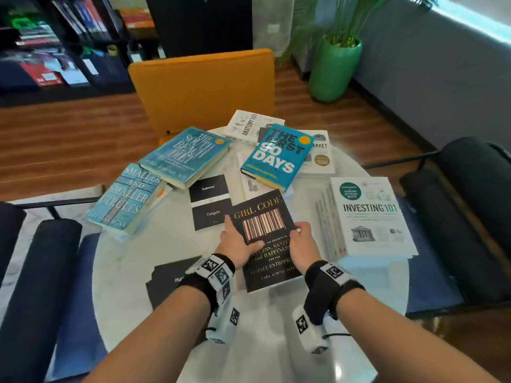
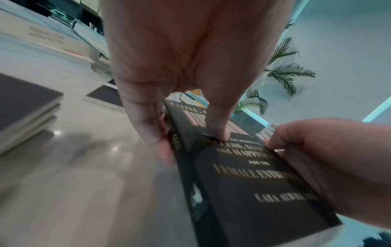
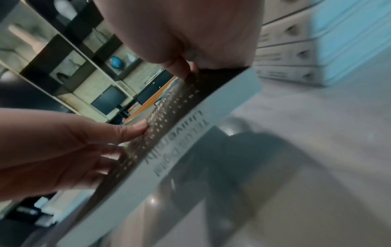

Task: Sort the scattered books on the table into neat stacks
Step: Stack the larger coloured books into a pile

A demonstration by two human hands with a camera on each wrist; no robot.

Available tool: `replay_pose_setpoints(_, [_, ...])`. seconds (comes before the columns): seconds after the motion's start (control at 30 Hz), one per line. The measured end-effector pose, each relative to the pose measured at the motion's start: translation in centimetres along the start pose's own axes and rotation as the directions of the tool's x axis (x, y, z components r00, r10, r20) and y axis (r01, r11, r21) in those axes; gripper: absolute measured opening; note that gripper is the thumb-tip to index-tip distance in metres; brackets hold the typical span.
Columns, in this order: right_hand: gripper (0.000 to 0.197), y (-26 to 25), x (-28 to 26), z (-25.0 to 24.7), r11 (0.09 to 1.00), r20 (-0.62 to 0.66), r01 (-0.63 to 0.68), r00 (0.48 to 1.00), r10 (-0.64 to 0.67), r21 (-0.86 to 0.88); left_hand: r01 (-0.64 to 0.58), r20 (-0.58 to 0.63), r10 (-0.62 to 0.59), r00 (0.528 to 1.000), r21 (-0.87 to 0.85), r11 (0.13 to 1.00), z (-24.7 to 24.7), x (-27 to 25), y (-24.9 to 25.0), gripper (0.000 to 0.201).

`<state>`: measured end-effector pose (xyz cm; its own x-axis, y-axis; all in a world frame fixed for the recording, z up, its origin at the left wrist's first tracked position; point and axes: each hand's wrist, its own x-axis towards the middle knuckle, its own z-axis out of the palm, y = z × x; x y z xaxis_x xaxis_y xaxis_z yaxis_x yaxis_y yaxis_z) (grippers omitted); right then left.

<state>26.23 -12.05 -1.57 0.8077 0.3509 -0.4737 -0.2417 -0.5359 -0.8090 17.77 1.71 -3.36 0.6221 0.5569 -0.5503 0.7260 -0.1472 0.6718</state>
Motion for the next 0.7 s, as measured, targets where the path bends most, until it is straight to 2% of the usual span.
replay_pose_setpoints(0.1, [0.009,2.8,-0.9,-1.6,0.993,0.038,-0.040,0.998,0.044,-0.115,0.036,-0.047,-0.033,0.998,0.073,0.997,2.6,-1.8,-0.8,0.113])
replay_pose_setpoints(0.27, [0.014,6.5,-2.0,-3.0,0.920,0.146,-0.017,0.986,0.080,-0.392,0.065,-0.032,-0.065,0.997,0.018,0.998,5.7,-4.0,-3.9,0.139])
replay_pose_setpoints(0.37, [0.022,7.1,-2.3,-2.9,0.836,0.205,0.059,0.977,0.065,-0.546,0.093,-0.054,-0.090,0.995,0.067,0.993,6.3,-5.5,-4.6,0.140])
replay_pose_setpoints(0.47, [0.028,6.2,-2.8,-2.4,0.753,0.202,0.104,0.979,0.039,-0.650,0.134,-0.107,-0.124,0.986,0.096,0.986,6.2,-6.3,-4.7,0.129])
replay_pose_setpoints(0.53, [0.032,5.1,-2.6,-1.9,0.672,0.189,0.156,0.982,-0.025,-0.724,0.170,-0.126,-0.156,0.980,0.108,0.979,5.8,-6.7,-4.3,0.117])
replay_pose_setpoints(0.63, [0.041,2.5,-1.9,-0.7,0.565,0.199,0.250,0.968,-0.152,-0.786,0.164,-0.151,-0.134,0.979,0.213,0.963,4.1,-6.6,-2.9,0.080])
replay_pose_setpoints(0.7, [0.043,0.7,-0.9,0.6,0.505,0.243,0.302,0.953,-0.181,-0.808,0.135,-0.187,-0.079,0.979,0.312,0.940,1.7,-5.6,-1.8,0.060])
